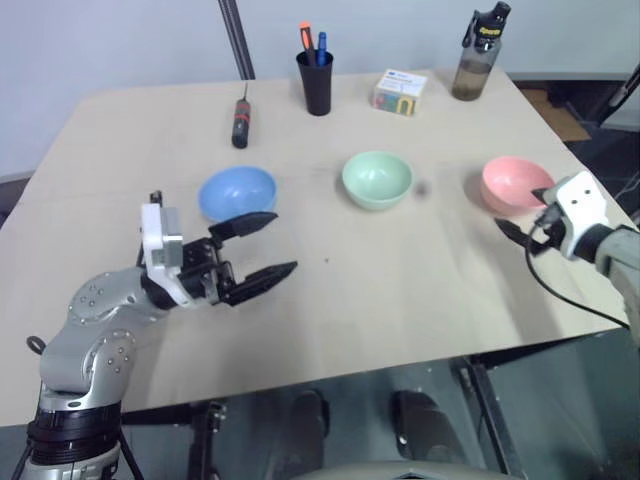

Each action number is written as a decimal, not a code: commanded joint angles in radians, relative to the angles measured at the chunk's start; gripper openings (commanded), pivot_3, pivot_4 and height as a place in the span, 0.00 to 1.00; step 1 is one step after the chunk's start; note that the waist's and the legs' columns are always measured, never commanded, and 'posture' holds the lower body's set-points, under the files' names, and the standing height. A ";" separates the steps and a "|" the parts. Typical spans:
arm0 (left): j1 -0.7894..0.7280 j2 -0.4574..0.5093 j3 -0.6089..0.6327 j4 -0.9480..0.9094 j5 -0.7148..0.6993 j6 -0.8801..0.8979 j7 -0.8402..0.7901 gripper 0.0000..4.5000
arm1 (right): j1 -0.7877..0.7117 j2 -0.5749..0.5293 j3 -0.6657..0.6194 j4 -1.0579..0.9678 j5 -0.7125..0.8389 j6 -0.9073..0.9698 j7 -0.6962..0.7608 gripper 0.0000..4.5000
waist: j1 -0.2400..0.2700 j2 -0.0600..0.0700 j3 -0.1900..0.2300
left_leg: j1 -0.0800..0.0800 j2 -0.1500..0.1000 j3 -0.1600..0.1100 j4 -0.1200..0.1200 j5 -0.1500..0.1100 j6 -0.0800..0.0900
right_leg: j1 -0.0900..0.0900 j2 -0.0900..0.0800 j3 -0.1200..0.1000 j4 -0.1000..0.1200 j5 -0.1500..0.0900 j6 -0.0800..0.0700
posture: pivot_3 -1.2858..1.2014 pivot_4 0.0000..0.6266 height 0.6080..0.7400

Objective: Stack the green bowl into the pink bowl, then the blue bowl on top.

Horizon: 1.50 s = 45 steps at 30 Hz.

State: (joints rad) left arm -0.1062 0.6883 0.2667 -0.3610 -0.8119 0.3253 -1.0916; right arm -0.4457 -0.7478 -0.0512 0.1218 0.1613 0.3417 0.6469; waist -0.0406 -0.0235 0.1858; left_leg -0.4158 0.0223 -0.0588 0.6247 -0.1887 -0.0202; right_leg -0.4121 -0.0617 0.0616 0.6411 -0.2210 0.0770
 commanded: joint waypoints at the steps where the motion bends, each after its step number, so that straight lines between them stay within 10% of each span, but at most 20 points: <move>1: -0.005 -0.003 0.009 -0.064 -0.017 0.001 0.020 1.00 | -0.129 0.025 0.070 0.186 -0.104 -0.087 -0.020 0.96 | -0.001 0.000 0.000 | 0.000 0.000 0.000 0.000 0.000 0.000 | 0.000 0.000 0.000 0.000 0.000 0.000 | 0.52 0.24 1.00; 5: 0.013 -0.010 0.015 -0.105 -0.033 0.009 0.039 1.00 | -0.234 0.049 0.112 0.406 -0.167 -0.171 -0.022 0.82 | 0.002 0.000 0.001 | 0.000 0.000 0.000 0.000 0.000 0.000 | 0.000 0.000 0.000 0.000 0.000 0.000 | 0.52 0.24 1.00; 13: 0.041 0.000 0.033 -0.141 -0.058 0.033 0.061 1.00 | -0.309 0.064 0.127 0.534 -0.201 -0.242 0.034 0.07 | -0.002 0.001 0.001 | 0.000 0.000 0.000 0.000 0.000 0.000 | 0.000 0.000 0.000 0.000 0.000 0.000 | 0.52 0.24 1.00; 25: 0.070 -0.013 0.028 -0.074 -0.013 0.007 0.060 1.00 | -0.083 0.185 0.312 -0.324 0.016 0.114 0.284 0.02 | -0.002 0.002 0.001 | 0.001 0.002 -0.002 -0.002 0.000 0.000 | 0.000 0.003 0.000 0.001 0.000 0.001 | 0.52 0.24 1.00; 32: 0.041 -0.002 0.024 -0.048 -0.003 0.016 0.054 1.00 | -0.133 0.310 0.506 -0.317 -0.107 0.168 0.215 0.02 | 0.003 0.001 0.001 | 0.000 0.001 -0.003 0.003 0.000 0.000 | 0.000 0.003 0.000 0.001 -0.002 0.003 | 0.52 0.24 1.00; 43: 0.073 -0.005 0.041 -0.079 -0.007 0.030 0.081 1.00 | -0.162 0.333 0.485 -0.311 -0.110 0.200 0.239 0.97 | -0.001 0.001 0.001 | 0.000 0.001 -0.003 0.001 0.000 0.000 | 0.000 0.003 0.000 0.001 0.000 0.000 | 0.52 0.24 1.00; 45: 0.082 -0.008 0.045 -0.085 -0.009 0.033 0.095 1.00 | -0.162 0.335 0.415 -0.393 -0.036 0.242 0.251 0.97 | -0.001 0.001 0.001 | 0.000 0.001 -0.003 0.001 0.000 0.000 | 0.000 0.003 0.000 0.001 0.000 0.000 | 0.52 0.24 1.00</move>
State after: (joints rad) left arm -0.0297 0.6768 0.2790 -0.4095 -0.8090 0.3623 -1.0061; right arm -0.5867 -0.4149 0.4429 -0.1637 0.0648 0.5626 0.8875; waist -0.0412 -0.0223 0.1872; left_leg -0.4162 0.0236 -0.0621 0.6255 -0.1888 -0.0204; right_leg -0.4125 -0.0583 0.0613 0.6424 -0.2210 0.0770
